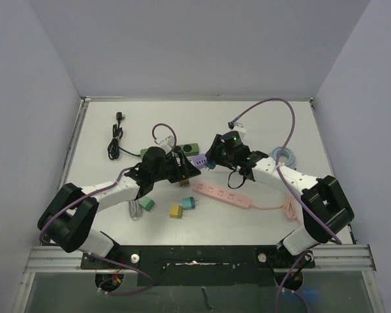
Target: Insert the plug
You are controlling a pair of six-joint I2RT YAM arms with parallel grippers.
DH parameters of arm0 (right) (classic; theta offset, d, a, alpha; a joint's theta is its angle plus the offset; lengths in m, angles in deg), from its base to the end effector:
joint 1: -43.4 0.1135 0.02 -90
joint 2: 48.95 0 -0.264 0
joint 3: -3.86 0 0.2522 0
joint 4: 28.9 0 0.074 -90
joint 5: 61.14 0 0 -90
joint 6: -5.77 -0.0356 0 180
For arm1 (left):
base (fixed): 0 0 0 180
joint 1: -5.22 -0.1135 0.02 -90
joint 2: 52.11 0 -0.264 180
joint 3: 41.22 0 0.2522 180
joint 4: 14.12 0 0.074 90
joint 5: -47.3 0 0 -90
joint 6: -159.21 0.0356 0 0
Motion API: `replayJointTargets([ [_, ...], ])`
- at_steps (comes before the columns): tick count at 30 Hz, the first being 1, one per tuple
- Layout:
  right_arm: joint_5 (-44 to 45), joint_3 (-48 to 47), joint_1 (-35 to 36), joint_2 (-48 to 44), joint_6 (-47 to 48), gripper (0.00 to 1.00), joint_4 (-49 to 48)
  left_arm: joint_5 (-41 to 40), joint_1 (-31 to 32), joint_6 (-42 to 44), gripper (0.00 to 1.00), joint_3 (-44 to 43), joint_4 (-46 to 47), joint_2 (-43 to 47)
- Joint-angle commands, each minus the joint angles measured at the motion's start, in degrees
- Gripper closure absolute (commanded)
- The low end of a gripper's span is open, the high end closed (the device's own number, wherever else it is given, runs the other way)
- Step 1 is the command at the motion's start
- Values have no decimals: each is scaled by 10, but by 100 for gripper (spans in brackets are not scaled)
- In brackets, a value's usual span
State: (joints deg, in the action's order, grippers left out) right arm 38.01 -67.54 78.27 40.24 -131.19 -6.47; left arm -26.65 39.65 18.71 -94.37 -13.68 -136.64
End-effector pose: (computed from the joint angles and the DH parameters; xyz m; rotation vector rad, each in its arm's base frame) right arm 0.2820 0.1896 0.2299 0.3308 2.3041 0.5662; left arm 0.2443 -0.1794 0.1893 -0.1404 2.3155 -1.1249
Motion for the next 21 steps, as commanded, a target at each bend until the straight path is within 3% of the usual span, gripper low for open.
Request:
replayJointTargets([
  [1,-16,25,3,-47,-74,60,-78,-9,22,-25,38,13,151,26],
  [6,-17,40,11,-78,-116,60,-87,-40,33,-56,37,34,227,19],
  [14,-32,46,4,-118,-94,56,-57,-46,32,-63,37,43,309,7],
  [21,-56,59,-1,-143,-95,54,-32,-27,32,-39,37,23,301,-6],
])
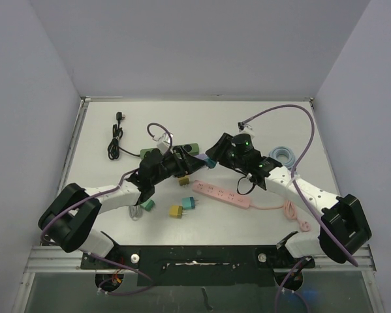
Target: Insert the plug
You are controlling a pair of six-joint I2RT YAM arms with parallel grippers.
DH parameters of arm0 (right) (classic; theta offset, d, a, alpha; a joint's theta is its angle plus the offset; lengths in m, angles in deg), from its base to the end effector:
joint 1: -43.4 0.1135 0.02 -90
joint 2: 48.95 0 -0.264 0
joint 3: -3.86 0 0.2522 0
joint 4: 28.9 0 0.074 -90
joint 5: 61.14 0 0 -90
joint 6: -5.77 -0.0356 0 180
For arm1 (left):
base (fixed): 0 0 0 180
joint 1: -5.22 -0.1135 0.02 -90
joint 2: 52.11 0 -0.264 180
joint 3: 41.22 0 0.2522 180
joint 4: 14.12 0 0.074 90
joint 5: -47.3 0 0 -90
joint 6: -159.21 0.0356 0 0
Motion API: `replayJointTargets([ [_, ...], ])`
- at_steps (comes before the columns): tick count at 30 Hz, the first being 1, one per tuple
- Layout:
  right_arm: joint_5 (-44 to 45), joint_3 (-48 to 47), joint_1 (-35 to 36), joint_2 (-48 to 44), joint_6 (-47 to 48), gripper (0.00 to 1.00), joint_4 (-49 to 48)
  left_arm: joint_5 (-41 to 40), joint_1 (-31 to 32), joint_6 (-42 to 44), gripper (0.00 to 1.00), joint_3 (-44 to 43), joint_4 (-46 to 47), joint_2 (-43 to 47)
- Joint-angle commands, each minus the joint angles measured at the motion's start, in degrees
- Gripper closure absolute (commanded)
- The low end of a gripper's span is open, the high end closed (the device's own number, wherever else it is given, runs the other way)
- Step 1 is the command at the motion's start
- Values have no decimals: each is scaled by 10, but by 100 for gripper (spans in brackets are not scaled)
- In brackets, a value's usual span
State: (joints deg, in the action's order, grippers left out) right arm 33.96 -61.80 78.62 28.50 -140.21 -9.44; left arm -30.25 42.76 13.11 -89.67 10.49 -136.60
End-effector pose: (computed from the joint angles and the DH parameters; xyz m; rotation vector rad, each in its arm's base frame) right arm 0.2494 0.1722 0.2629 0.4574 2.1863 0.8285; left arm 0.2373 -0.1920 0.2063 -0.1445 1.9771 -1.3253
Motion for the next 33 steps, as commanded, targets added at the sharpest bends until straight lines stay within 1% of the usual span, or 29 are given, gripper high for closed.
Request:
replayJointTargets([
  [1,-14,2,-4,-26,-7,54,-2,11,0,14,37,-21,66,-6],
  [6,-15,1,-3,-17,-10,53,-6,41,2,5,37,-11,120,-16],
  [10,-11,3,-1,-13,-8,52,-10,77,2,-4,38,-20,124,-29],
  [13,-11,3,-1,-17,4,50,-17,107,1,-23,42,-23,137,-43],
  [15,-12,-2,0,-21,12,48,-10,109,-2,-32,45,-22,143,-47],
  [19,-36,-10,-1,-25,39,47,5,110,-11,-46,46,-23,163,-54],
  [22,-63,-4,-2,-26,48,51,11,115,-14,-47,54,-27,166,-64],
  [24,-61,3,-3,-24,51,51,18,108,-18,-30,56,-27,136,-66],
  [26,-36,10,-13,-22,54,50,35,72,-25,-1,56,-43,61,-58],
  [28,-12,17,-31,-17,66,47,50,42,-27,28,56,-38,15,-46],
  [31,42,15,-57,9,112,38,87,16,-27,60,55,-41,-45,-37],
  [33,55,7,-79,35,146,37,108,6,-26,74,53,-47,-76,-37],
])
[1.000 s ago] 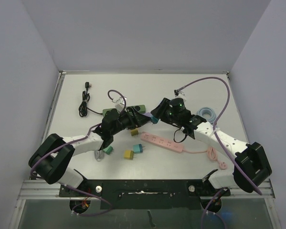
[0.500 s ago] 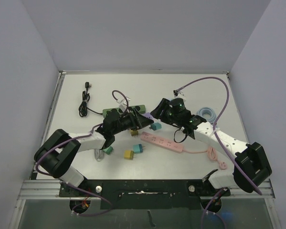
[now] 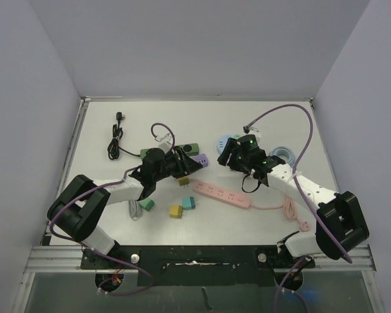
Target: Insert the plug
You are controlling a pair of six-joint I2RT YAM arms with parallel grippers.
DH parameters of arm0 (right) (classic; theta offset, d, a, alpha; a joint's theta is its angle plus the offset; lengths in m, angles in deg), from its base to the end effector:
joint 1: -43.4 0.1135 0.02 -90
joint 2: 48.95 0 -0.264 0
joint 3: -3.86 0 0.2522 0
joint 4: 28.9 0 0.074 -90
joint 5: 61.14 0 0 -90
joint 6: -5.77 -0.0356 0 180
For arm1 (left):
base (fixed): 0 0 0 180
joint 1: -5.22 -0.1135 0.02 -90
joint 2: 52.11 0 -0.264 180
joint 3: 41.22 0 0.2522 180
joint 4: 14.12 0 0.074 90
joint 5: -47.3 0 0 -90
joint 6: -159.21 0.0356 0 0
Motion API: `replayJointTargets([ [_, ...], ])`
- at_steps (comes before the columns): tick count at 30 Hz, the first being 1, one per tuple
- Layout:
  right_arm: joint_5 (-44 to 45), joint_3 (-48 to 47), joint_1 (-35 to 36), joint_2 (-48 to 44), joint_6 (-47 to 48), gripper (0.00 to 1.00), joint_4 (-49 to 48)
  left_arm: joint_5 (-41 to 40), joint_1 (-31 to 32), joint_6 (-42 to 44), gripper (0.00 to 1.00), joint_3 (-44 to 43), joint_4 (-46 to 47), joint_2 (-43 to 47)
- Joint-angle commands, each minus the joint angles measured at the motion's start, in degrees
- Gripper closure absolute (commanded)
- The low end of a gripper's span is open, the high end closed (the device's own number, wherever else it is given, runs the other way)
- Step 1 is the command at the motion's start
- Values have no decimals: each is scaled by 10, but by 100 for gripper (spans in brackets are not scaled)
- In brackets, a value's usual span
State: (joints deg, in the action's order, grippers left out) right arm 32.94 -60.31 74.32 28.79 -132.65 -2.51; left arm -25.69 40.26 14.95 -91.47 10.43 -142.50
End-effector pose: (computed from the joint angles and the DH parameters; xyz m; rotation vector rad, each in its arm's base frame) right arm 0.2527 0.1484 0.2420 0.3962 2.3170 0.6358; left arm 0.2549 -0.1915 0.1859 -0.1126 2.0577 -1.3103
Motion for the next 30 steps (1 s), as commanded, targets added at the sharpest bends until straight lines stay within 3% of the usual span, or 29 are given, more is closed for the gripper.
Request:
replayJointTargets([
  [1,79,-11,-44,45,82,37,49,-40,-1,63,53,-32,-89,21],
  [5,129,-16,-56,77,139,31,60,-43,-2,78,51,-39,-128,20],
  [8,92,-37,-70,116,194,26,54,-33,-3,81,50,-44,-141,18],
  [14,86,-79,-70,177,239,26,49,-24,-8,87,47,-53,-160,26],
  [19,112,-104,-62,206,262,29,56,-29,-14,92,44,-53,-180,38],
  [25,123,-129,-55,248,287,42,67,-40,-26,93,40,-51,-207,54],
  [30,113,-128,-44,257,297,52,66,-56,-37,102,28,-41,-224,80],
])
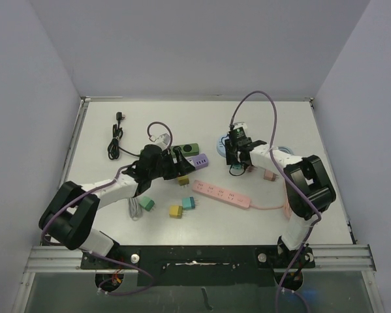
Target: Insert the plug
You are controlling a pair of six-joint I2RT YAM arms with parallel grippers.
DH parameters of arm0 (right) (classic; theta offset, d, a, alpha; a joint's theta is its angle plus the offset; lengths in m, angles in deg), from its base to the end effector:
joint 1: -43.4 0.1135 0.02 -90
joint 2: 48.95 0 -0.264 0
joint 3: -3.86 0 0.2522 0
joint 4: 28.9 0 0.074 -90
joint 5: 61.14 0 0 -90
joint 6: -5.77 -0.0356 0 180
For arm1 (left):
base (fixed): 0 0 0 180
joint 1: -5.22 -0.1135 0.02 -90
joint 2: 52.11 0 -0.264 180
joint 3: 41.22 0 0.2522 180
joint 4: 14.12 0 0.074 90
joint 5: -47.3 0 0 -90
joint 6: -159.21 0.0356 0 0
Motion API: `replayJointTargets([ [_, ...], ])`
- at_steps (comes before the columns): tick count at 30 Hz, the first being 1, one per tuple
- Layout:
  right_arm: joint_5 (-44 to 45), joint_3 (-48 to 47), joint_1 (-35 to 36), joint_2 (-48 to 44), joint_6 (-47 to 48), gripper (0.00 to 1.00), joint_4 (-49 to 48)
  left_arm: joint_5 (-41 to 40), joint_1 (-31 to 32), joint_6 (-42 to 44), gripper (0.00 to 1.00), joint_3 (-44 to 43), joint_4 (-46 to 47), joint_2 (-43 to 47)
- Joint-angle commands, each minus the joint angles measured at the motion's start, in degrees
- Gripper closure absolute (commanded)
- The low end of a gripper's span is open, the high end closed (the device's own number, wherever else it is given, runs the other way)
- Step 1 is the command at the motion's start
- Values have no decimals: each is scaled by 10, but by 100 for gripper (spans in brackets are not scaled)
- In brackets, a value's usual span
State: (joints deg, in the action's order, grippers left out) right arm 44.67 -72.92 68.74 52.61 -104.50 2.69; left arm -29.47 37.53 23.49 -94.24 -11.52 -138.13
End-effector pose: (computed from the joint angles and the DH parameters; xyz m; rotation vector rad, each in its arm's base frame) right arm 0.3312 0.1461 0.1763 -0.0058 2.5002 -0.0271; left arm 0.2550 -0.1709 0.1845 -0.1150 2.2670 -1.0206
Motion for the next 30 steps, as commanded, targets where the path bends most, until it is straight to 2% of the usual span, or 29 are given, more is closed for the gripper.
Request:
replayJointTargets([
  [1,-1,-3,15,20,19,52,15,-22,-12,20,25,-11,-8,41],
  [4,-9,-2,22,20,27,47,13,-32,-15,35,20,-9,-19,56],
  [8,-45,0,22,18,7,46,17,-37,-20,50,20,-7,-29,71],
  [11,-26,8,21,20,-21,37,21,-37,-24,55,19,-5,-35,82],
  [13,-23,13,18,23,-27,36,19,-30,-27,55,19,-4,-35,83],
  [15,-28,17,18,22,-22,43,8,-18,-32,52,20,-6,-36,82],
  [16,-32,17,17,21,-16,51,5,-8,-34,50,20,-7,-36,80],
  [19,-47,16,18,12,23,67,-10,23,-44,34,24,-10,-37,74],
  [21,-59,19,28,-6,60,73,-24,45,-49,21,27,-11,-42,72],
  [25,-105,32,70,-60,144,78,-57,83,-53,2,29,-12,-68,86],
  [30,-233,82,133,-138,245,80,-129,141,-54,-37,29,-5,-76,122],
])
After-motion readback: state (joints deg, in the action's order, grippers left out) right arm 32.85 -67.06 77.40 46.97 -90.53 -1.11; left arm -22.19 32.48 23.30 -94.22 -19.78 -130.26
